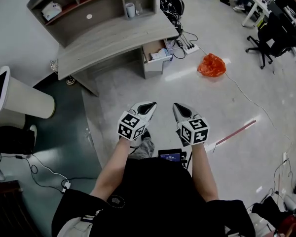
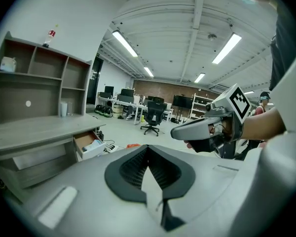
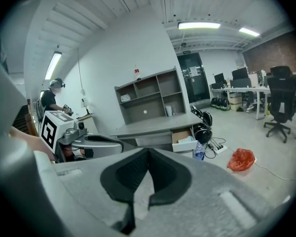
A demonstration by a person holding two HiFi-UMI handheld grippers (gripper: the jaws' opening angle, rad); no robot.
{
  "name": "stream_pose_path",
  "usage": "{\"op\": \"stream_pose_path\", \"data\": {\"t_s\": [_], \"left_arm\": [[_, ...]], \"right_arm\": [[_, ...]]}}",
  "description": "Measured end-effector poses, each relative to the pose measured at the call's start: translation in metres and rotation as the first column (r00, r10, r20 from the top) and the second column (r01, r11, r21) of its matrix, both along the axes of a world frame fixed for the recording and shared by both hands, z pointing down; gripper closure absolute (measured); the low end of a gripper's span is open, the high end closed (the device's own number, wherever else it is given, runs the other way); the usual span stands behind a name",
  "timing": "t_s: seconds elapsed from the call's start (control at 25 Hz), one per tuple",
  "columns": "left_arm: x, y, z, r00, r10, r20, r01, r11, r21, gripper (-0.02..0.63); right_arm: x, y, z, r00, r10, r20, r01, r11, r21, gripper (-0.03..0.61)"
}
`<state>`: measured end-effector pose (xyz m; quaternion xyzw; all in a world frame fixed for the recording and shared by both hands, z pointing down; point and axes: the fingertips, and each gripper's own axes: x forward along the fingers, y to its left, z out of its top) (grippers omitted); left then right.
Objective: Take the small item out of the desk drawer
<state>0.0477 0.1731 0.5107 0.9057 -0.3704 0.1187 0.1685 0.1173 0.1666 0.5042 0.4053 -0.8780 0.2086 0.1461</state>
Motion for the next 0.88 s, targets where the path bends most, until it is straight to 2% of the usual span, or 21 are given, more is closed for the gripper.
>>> {"op": "stream_pose_path", "data": {"t_s": [0.44, 0.88], "left_arm": [[-0.007, -0.058, 0.004, 0.998, 0.059, -0.003, -0.059, 0.998, 0.000, 0.614], [-0.023, -0.106, 0.004, 0.995, 0.102, -0.017, -0.102, 0.995, -0.006, 0.614]], "right_arm": [[-0.013, -0.056, 0.005, 1.000, 0.001, -0.006, -0.001, 1.000, -0.009, 0.580], [-0.035, -0.101, 0.000, 0.999, 0.005, -0.032, -0.004, 1.000, 0.019, 0.580]]}}
